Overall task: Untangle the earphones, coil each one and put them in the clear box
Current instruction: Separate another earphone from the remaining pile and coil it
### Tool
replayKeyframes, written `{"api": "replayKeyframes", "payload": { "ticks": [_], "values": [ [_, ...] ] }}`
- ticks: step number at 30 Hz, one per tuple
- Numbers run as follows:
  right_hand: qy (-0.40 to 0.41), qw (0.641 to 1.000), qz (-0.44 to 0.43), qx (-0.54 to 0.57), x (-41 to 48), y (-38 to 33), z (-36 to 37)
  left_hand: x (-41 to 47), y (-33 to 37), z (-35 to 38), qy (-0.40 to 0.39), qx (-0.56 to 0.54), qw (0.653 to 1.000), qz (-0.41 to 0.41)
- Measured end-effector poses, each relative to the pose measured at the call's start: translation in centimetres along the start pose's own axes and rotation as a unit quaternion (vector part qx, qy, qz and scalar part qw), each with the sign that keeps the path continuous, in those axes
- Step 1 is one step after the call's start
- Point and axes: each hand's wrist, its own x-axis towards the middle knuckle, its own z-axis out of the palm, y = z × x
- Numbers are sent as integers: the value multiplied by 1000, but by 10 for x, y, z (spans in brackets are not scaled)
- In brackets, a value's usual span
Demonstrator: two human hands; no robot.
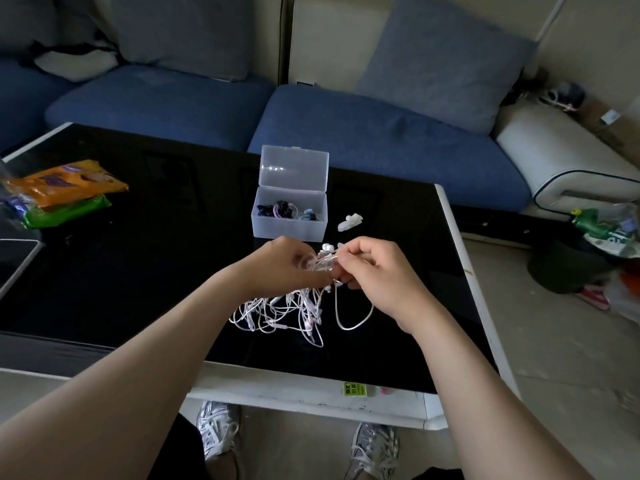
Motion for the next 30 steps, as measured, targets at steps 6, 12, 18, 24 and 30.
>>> {"api": "replayKeyframes", "payload": {
  "ticks": [6,12,18,24,30],
  "values": [
    [16,999,22,-19,2,-3,-2,-4,-4,-11,-9,-158,987,-11],
    [26,998,15,-50,1,-7,0,2,-7,-11,-19,-220,974,-42],
    [10,997,-2,-81,-1,-7,5,5,-10,-8,23,-192,980,-50],
    [0,999,47,-13,-4,-16,6,3,-4,-8,45,-101,993,-42],
    [37,983,65,166,-3,-19,14,3,-6,-11,26,-60,998,-22]
  ]
}}
